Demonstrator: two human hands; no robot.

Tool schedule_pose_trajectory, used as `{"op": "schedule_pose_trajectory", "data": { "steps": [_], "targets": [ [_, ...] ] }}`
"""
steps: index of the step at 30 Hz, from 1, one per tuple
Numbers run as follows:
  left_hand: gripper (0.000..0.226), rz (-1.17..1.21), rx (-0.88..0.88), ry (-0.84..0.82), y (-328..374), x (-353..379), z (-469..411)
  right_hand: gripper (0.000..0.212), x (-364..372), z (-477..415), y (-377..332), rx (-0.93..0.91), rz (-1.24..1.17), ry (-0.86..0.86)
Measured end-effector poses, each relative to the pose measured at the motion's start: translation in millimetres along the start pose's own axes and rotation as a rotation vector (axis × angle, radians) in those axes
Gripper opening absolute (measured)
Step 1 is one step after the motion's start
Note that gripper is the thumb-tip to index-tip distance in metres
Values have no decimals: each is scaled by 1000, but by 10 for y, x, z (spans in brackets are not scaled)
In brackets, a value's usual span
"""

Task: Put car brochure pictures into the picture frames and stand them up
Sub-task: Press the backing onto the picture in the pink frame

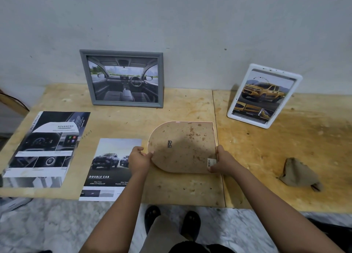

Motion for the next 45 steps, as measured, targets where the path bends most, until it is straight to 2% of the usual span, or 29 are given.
{"op": "schedule_pose_trajectory", "data": {
  "steps": [3,5,7,9,14,17,27,32,45],
  "targets": [
    [47,-126,9,-54,23,22,-55,63,-15,29,-18,45,55,-21],
    [42,-213,181,-6,182,28,17,63,-63,57,-46,53,140,13],
    [40,-230,442,3,383,134,225,63,-145,93,-154,-14,311,88],
    [60,-246,531,-95,403,310,399,62,-157,98,-255,-84,334,153],
    [98,-143,399,-230,346,365,268,60,-52,121,-231,-37,100,174],
    [110,-141,338,-270,334,327,187,65,-72,146,-192,-31,9,220],
    [95,-354,319,-218,447,356,129,76,-121,103,-157,16,-90,216],
    [94,-454,323,-198,508,364,105,67,-127,36,-167,42,-46,181],
    [101,-653,315,-208,580,382,82,72,-99,-69,-200,50,41,100]
  ]
}}
Point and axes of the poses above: each hand's wrist, its own z-axis away from the middle knuckle, its own x-axis out of the palm, y = z × x, the point moved 9 cm from there along -z, towards the middle knuckle, and after that the axes turned 12 degrees about y, right-handed, at the moved point
